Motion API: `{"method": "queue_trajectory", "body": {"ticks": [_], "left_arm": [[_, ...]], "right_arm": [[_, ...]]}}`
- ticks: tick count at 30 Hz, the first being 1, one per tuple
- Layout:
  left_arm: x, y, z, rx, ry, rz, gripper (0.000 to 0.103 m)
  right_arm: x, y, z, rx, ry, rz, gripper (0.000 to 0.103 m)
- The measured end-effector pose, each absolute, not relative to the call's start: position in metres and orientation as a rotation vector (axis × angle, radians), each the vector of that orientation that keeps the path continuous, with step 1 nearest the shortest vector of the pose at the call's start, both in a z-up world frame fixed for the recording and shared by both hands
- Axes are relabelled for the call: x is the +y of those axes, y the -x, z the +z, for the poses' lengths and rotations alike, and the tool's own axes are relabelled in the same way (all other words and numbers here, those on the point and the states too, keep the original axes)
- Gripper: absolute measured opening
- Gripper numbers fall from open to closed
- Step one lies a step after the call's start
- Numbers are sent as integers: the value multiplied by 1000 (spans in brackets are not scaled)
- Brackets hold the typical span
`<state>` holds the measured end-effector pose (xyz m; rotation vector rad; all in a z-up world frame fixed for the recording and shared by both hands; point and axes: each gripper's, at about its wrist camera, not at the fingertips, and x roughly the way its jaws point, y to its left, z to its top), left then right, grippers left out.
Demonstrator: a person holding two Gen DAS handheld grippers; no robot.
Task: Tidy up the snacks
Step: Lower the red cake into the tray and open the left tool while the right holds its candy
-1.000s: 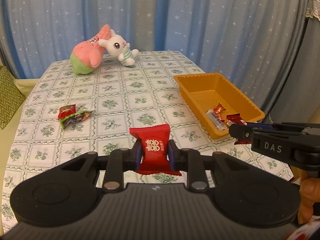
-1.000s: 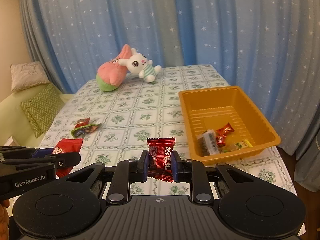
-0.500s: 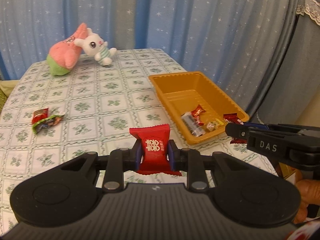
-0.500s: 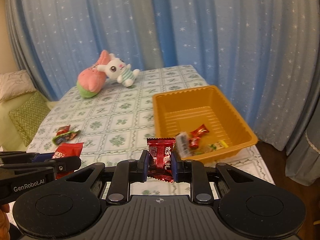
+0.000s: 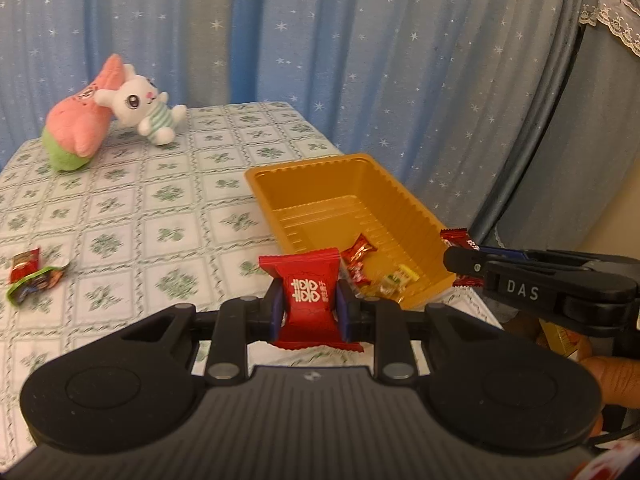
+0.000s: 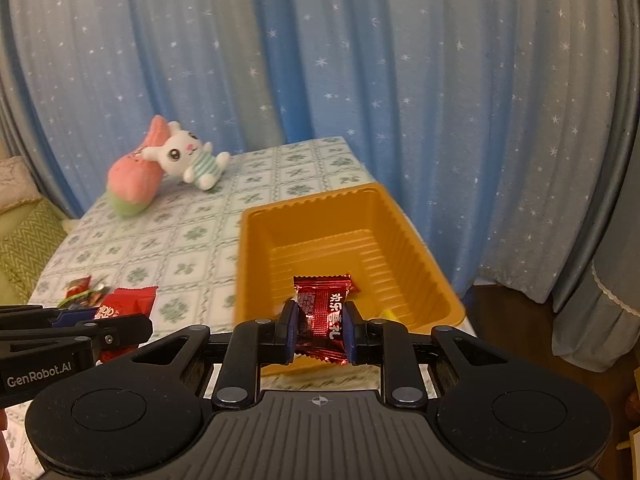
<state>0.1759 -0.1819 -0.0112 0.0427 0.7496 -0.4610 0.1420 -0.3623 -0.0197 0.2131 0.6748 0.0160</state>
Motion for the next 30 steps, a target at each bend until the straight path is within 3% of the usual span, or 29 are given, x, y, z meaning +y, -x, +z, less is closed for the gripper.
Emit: {"method": "queue_trajectory", "body": {"ticks": [24,30], "left_arm": [[-255,-247,-52,802,-32,-523,24],[-253,-249,-57,805,-42,-518,34]], "right_arm": [[-417,-206,-45,694,-248,-24,23],[-422,-206,-50,700,-254,-30,23]]}}
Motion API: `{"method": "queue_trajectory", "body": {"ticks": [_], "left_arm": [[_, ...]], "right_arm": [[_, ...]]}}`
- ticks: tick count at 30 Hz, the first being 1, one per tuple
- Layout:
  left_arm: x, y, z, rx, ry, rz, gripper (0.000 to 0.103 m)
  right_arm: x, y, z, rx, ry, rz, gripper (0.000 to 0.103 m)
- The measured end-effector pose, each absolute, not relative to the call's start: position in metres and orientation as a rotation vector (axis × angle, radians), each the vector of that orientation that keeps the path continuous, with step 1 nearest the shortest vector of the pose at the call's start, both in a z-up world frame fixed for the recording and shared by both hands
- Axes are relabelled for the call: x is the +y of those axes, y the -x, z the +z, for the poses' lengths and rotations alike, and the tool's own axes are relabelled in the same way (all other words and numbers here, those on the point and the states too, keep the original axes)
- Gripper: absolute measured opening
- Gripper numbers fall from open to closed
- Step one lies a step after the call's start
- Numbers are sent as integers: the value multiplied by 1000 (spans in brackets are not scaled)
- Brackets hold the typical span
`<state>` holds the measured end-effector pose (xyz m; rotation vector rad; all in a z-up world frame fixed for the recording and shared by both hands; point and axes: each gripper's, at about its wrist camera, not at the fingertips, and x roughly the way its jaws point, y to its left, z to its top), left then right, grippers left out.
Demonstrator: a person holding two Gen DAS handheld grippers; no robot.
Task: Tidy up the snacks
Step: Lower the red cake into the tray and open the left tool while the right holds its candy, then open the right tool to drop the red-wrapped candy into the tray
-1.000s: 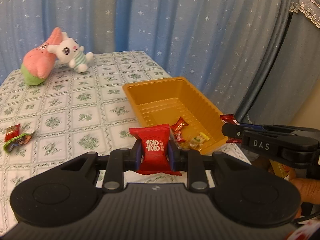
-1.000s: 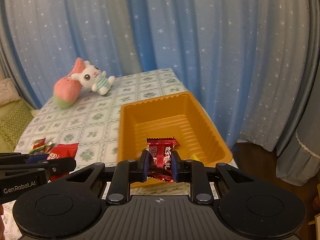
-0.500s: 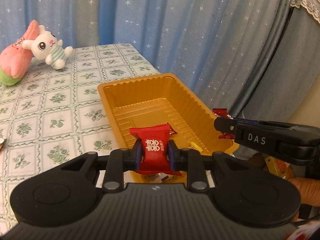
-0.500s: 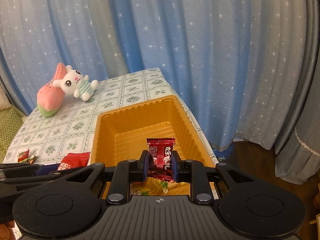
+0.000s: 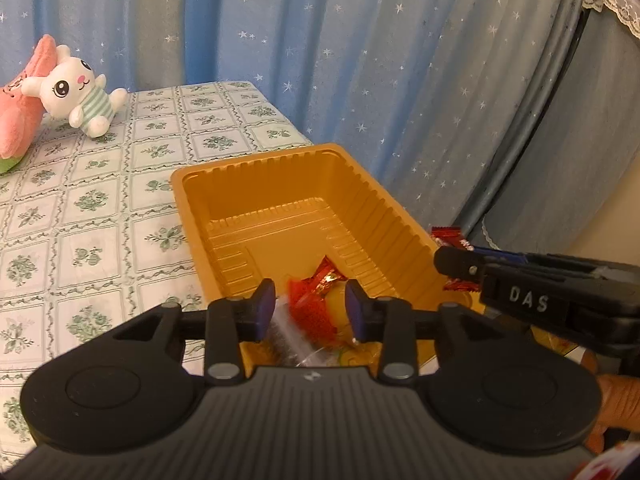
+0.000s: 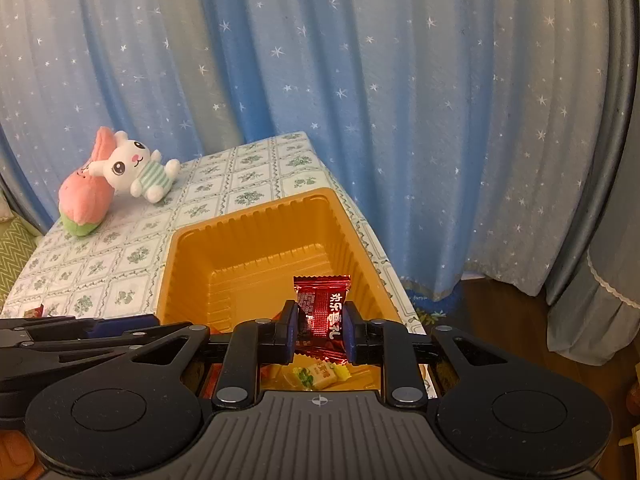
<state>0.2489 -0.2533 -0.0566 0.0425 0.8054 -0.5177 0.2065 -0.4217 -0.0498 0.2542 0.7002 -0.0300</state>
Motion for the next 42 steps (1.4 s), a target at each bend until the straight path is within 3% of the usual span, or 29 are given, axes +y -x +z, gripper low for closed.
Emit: {"method": "queue_trajectory", "body": {"ticks": [18,20,22,23,42], "left_arm": [[-199,-233,-58,810,-45,-407,45],[-195,-231,-57,809,-49,-402,46],[-191,-228,-56,806,-51,-400,48],[-189,-227,-56,805,-52,-398,48],[-133,-162,-24,764,-32,-344,62]], "right_arm": [[-416,-216,-47,690,-337,77,24],[-416,-217,-47,694,-350,83,33],[-415,-213,-45,674,-342,76,53],[-415,-211,-45,668,-341,69,55],[-388,-133,-18,696,-367,10,56]]}}
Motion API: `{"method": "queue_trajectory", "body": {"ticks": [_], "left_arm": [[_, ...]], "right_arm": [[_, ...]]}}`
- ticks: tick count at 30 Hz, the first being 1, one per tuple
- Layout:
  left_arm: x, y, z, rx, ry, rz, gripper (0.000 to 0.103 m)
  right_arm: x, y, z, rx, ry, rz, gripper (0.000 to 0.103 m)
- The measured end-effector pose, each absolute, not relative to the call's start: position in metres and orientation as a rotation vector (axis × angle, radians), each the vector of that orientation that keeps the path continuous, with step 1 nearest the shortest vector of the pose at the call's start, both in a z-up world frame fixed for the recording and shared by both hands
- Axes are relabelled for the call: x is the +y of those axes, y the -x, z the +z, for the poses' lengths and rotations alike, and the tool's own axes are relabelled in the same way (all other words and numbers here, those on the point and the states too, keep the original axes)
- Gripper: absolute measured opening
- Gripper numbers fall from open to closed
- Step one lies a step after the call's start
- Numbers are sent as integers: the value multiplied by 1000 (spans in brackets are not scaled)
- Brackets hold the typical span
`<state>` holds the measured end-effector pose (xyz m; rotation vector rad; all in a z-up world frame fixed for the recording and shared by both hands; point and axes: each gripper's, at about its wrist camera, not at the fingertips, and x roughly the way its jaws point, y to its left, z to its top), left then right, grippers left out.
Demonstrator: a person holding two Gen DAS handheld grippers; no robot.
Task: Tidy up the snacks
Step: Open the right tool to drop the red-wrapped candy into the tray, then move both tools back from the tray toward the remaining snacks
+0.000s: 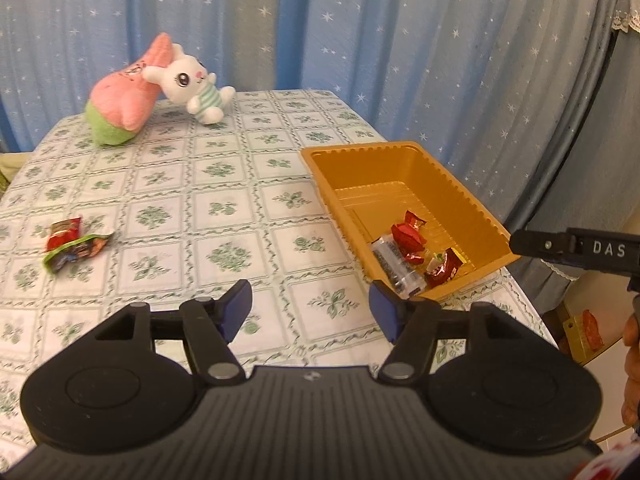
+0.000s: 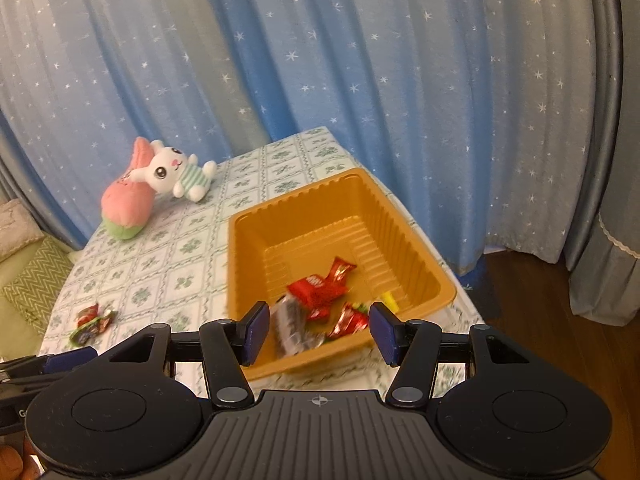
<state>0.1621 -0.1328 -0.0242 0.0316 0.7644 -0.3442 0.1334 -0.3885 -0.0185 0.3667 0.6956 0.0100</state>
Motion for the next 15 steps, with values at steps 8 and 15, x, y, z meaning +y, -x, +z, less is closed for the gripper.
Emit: {"method": "queue_trajectory", "body": {"ticks": [8,15], "left_arm": [[-98,-133,-4,735,-11,-302,68],[-66,-111,6,719,3,-259,71]], "right_arm": [[-352,-105,-1,683,-327,48,56],[-319,-90,2,693,-302,92,56]]}}
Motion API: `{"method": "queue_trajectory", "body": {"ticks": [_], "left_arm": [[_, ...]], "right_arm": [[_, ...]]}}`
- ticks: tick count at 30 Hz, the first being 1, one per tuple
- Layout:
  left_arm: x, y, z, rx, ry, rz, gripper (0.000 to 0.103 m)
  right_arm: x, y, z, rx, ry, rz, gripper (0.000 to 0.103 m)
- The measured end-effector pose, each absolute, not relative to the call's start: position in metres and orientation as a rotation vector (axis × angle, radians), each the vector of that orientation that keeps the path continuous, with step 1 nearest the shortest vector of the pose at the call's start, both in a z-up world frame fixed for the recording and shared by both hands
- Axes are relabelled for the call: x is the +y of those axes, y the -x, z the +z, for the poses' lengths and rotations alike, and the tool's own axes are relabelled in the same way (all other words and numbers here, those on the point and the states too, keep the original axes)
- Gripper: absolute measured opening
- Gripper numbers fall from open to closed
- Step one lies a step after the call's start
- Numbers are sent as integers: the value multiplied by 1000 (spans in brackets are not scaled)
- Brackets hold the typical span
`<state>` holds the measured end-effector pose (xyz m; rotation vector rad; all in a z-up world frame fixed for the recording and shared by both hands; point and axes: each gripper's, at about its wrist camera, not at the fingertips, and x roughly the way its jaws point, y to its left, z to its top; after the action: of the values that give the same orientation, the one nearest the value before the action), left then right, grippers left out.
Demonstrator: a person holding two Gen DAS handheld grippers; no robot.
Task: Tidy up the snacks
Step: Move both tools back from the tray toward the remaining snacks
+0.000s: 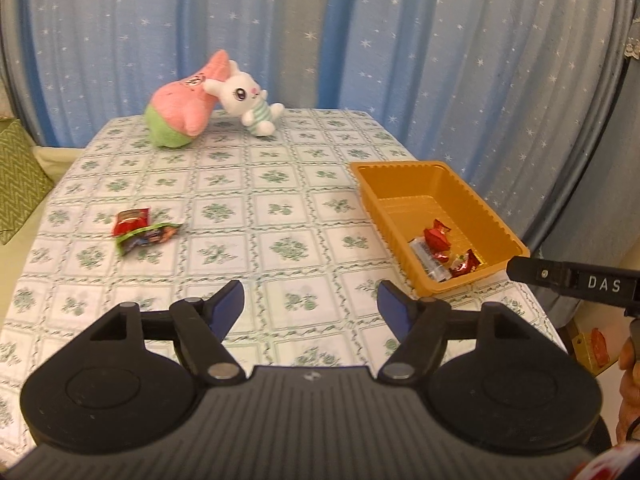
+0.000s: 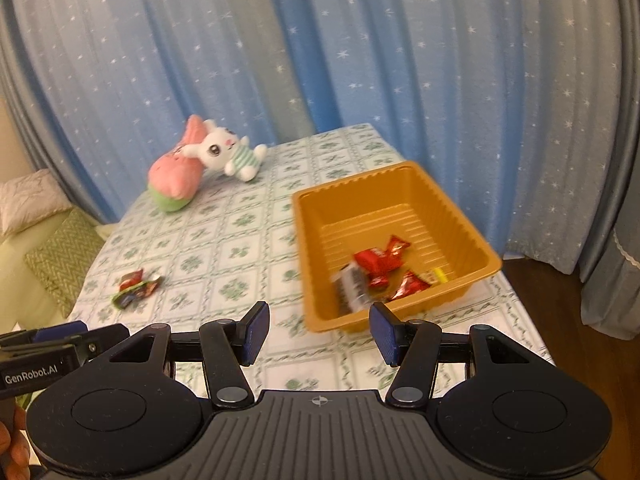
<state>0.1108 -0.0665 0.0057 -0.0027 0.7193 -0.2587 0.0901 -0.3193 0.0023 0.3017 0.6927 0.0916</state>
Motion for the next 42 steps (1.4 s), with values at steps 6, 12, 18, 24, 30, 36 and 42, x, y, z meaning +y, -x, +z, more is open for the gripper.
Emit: {"method": "queue_trajectory", "body": {"ticks": [6,12,18,24,30,36,42], "left_arm": [[-43,-101,6,715,16,-220,73],[-15,-93,5,712,30,-172,75],[14,-91,4,713,49,-122,76],[38,-96,4,715,58,-87,76],[61,-104,2,724,72,-57,76],[84,-117,-5,736,68,-32,76],[106,-138,-17,751,62,-8,76]], "right_arm": [[-294,-85,5,698,-277,128,56],[-274,-82,4,705,-257,160,56],[-252,-87,0,722,-240,194,56],[-230,-94,-4,731,-229,225,56],[-207,-106,-5,731,-217,256,56],[-184,-124,-8,740,-200,287,56],[-161,-148,-18,759,-187,317,56]]}}
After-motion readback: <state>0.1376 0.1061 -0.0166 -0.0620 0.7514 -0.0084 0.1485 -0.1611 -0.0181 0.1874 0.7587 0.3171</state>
